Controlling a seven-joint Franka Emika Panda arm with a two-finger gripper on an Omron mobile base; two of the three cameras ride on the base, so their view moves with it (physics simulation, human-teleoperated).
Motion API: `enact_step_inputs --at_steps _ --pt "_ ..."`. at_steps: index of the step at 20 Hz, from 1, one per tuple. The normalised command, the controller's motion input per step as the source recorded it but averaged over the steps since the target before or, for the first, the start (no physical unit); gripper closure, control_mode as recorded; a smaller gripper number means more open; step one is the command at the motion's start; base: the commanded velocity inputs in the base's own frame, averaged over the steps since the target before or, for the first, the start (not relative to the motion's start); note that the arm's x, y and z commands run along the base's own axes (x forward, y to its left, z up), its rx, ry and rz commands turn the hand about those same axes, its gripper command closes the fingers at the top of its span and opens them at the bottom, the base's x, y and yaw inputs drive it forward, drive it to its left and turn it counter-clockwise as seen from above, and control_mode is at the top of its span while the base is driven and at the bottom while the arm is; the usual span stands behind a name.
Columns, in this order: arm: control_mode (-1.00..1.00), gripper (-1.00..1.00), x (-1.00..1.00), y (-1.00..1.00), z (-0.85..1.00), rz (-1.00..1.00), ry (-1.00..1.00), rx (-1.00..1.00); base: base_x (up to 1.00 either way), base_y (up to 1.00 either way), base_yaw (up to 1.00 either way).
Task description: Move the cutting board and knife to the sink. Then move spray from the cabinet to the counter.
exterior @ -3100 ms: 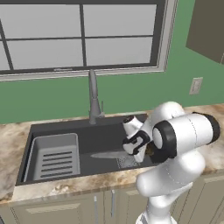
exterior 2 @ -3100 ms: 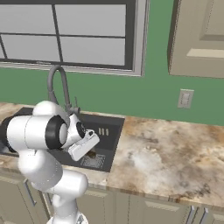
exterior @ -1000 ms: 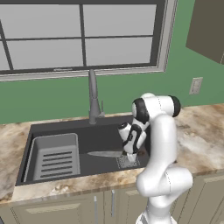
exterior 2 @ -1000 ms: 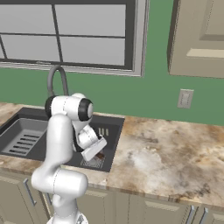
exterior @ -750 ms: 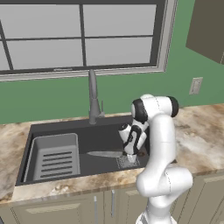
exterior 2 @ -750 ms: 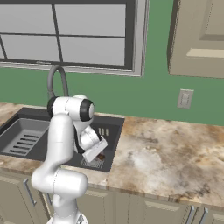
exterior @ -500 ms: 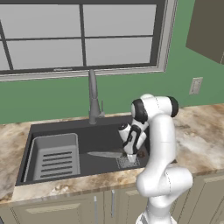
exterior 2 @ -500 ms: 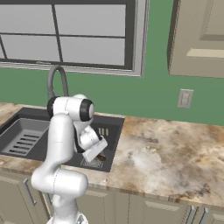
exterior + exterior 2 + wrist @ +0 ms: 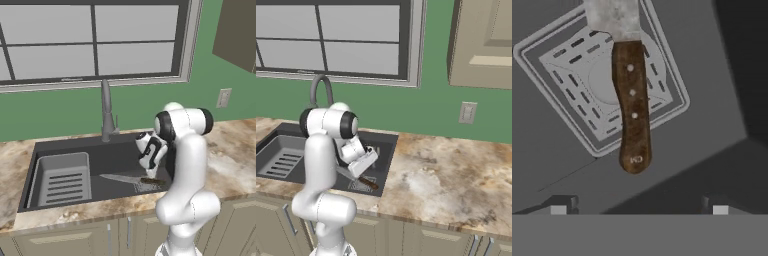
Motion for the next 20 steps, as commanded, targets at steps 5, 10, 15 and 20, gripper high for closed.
enact_step_inputs --at_steps 5,10,15,20 --pt "-1.00 -1.00 -0.26 -0.01 0.78 0.00 -0.03 0.01 0.00 0.00 0.00" --pt "-1.00 -1.00 -0.51 -0.01 0.84 0.00 -0.11 0.04 0.00 0.00 0.00" --pt "-1.00 -1.00 -0.44 0.00 1.00 -0.02 0.00 0.08 0.00 0.00 0.00" --pt "-1.00 -1.00 -0.33 0.00 0.99 -0.01 0.00 0.05 0.00 0.00 0.00"
